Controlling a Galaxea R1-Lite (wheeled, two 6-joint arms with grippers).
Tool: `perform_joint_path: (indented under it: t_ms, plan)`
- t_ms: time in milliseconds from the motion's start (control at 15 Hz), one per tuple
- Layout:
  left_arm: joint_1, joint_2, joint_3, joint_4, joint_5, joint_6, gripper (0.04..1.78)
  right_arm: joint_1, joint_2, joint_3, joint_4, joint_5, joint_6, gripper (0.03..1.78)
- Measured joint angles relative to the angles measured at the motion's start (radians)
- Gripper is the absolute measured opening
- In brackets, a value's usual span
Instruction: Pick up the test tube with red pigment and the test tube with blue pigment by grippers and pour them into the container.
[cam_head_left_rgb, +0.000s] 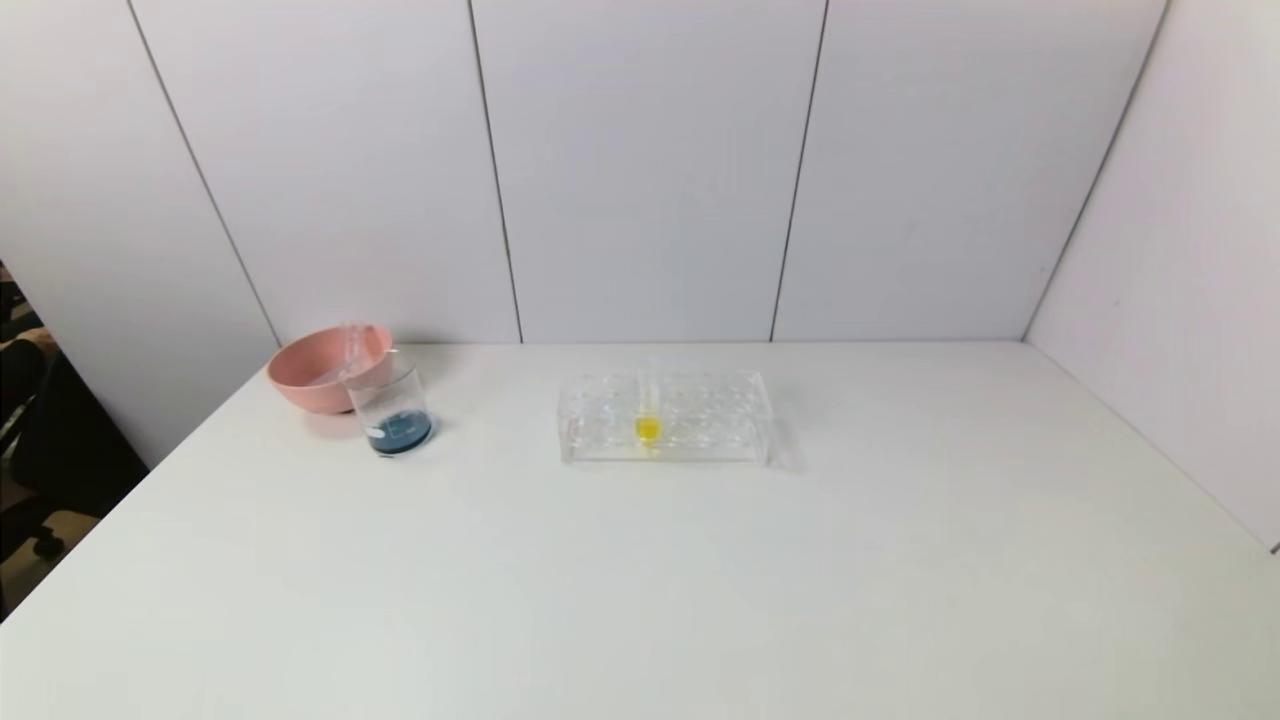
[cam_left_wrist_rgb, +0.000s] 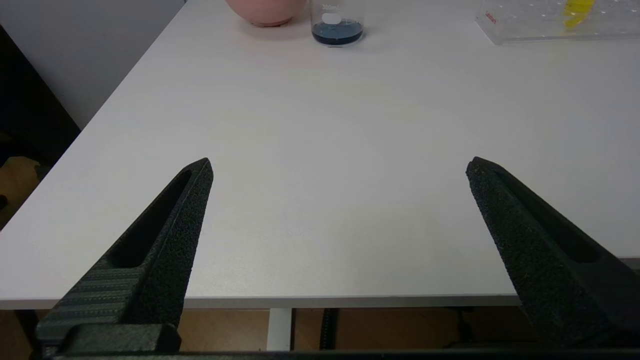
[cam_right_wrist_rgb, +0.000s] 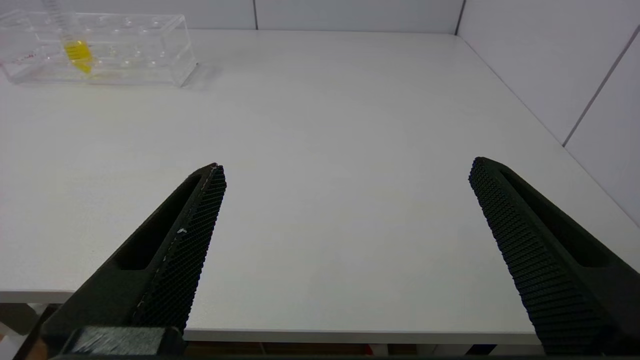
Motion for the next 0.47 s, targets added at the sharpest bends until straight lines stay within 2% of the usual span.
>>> perform_joint_path:
  t_ms: [467]
  plan:
    - [0.0, 0.0, 0.0, 0.0, 0.0, 0.0, 1.77, 0.001, 0.0, 0.0, 0.0, -0.001, -0.008, 1.78]
